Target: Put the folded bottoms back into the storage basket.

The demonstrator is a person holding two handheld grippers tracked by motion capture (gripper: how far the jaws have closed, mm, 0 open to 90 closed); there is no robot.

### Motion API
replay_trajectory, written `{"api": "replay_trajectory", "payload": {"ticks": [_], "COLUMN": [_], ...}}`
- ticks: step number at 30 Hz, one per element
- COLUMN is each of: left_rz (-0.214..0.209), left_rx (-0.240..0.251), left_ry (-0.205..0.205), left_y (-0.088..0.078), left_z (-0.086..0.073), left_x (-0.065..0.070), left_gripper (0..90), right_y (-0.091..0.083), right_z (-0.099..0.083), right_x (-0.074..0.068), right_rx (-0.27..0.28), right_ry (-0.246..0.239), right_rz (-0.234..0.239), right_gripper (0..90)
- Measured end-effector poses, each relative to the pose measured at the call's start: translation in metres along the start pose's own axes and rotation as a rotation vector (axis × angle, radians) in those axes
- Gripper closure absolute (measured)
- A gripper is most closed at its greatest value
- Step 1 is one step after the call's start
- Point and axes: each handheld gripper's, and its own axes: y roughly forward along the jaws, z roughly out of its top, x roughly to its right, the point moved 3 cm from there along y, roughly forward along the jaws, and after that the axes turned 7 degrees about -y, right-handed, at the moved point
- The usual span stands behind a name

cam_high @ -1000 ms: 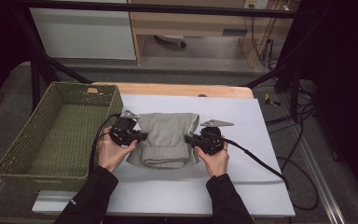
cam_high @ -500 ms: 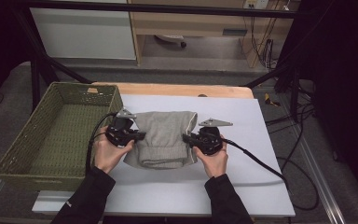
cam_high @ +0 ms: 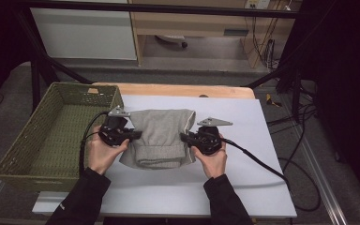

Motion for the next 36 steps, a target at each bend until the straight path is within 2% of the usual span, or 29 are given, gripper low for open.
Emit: {"api": "replay_trajectory", "payload": {"ticks": [10,14,21,36], "left_rz": [0.005,-0.003,0.007,0.017], "left_rx": [0.009,0.012,0.018,0.029], "left_ry": [0.001,-0.003,0.011,0.008], "left_y": [-0.011,-0.016,-0.024,-0.038], "left_z": [0.001,0.002,0.004,0.006], "left_x": [-0.003,-0.003,-0.004,-0.008], "left_gripper": [81.2,81.2,81.2,81.2], "right_y": [-0.001,-0.002,-0.004,-0.006], "right_z": [0.007,0.010,0.014,0.024], "right_x": [-0.007,-0.009,-0.015,-0.026], "right_rx": [0.016,0.027,0.040,0.066], "right_ry": [-0.017,-0.009,-0.020,-0.033], "right_rz": [0.006,0.016,0.014,0.027], "right_gripper": [75.3,75.3,75.3,75.3]}}
